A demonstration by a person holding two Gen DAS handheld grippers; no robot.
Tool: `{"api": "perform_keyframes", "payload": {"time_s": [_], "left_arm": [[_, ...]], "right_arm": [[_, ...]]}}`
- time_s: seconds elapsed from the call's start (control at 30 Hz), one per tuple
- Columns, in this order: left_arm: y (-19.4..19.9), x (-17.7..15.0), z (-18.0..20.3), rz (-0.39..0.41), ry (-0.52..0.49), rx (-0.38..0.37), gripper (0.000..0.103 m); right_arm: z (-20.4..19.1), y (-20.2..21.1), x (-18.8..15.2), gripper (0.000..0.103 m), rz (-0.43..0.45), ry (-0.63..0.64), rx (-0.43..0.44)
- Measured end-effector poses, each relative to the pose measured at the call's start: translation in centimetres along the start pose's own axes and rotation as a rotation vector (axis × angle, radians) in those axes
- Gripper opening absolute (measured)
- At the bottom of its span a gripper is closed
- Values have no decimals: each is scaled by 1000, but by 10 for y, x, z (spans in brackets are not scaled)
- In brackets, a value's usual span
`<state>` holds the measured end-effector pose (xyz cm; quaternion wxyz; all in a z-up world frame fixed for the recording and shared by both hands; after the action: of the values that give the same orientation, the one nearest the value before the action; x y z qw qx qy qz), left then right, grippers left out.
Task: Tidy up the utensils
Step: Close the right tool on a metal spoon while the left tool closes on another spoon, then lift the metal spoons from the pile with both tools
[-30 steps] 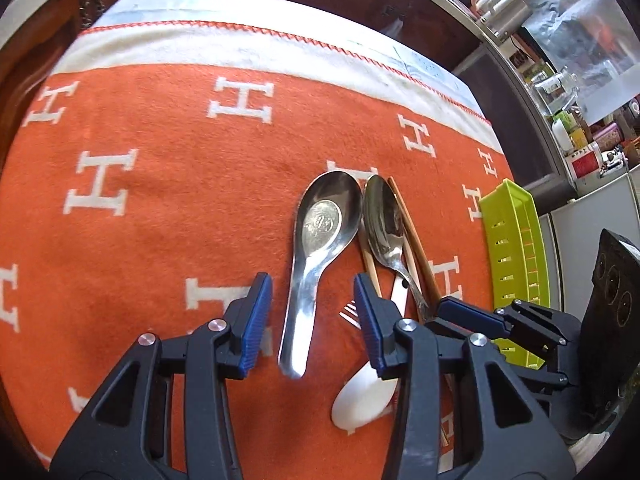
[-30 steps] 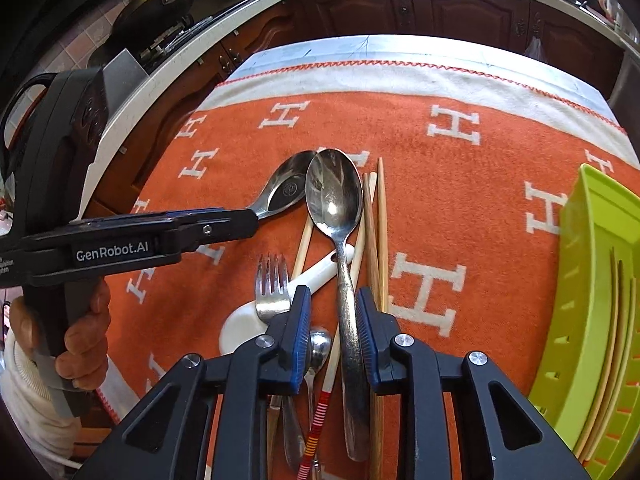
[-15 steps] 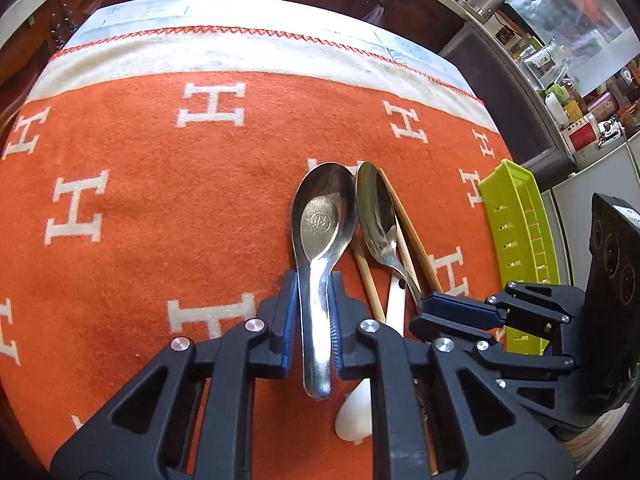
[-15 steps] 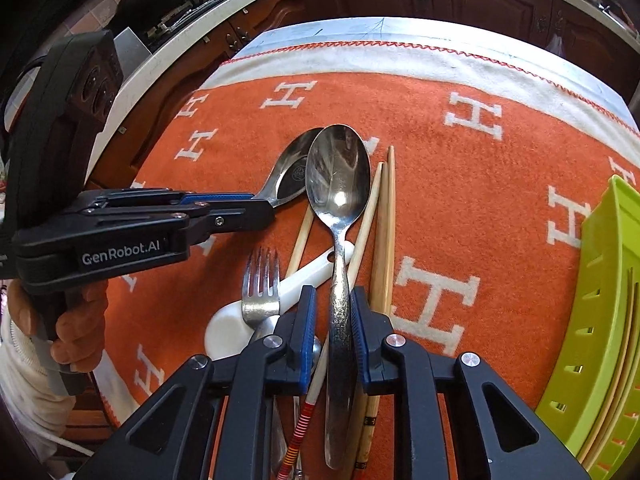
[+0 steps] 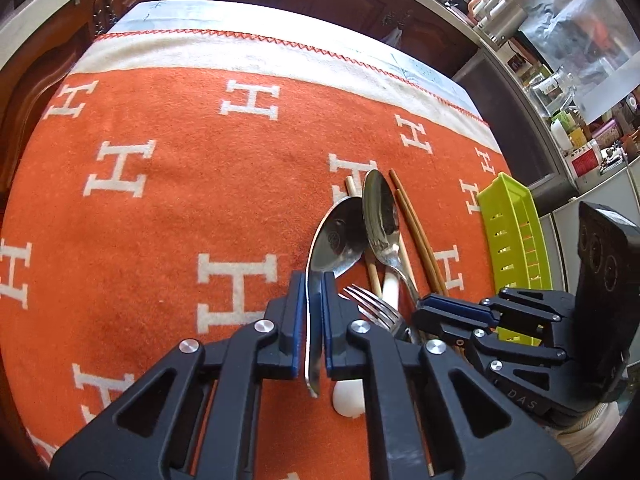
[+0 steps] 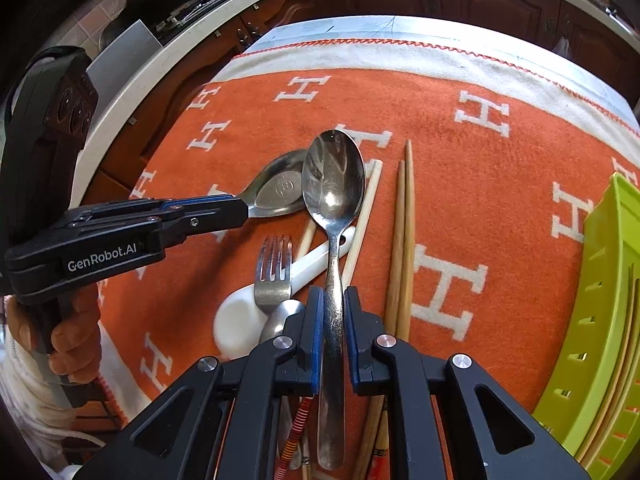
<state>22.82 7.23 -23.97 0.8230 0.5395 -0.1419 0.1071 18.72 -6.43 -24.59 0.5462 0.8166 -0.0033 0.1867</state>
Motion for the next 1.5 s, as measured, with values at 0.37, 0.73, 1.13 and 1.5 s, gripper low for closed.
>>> {"api": "perform_keyframes", "payload": {"time_s": [0.37, 0.73, 1.13, 1.5], "left_arm": [[7, -10, -8, 8, 15, 41, 0], [35, -15, -8, 86, 51, 84, 0], [29, -29, -13, 44, 84, 54, 0], [25, -28, -21, 36, 104, 44, 0]], "right_arm": [[1, 5, -4, 10, 26, 51, -107], [5, 23, -10, 10, 61, 12, -115], [16, 8, -11, 10, -31, -61, 24], [3, 0, 6, 24, 28, 109, -186]]}}
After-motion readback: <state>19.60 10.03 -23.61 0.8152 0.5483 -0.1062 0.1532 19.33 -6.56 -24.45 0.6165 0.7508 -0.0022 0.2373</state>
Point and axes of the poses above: each gripper's, at about its wrist camera, not at the fingertips, and y roughly against the way its jaws point, z to its right, x to its top, the point moved 7 cm from there along -y, roughly the way its jaws point, and after that the axes turned 1 degree about y, right-handed, at the moved point
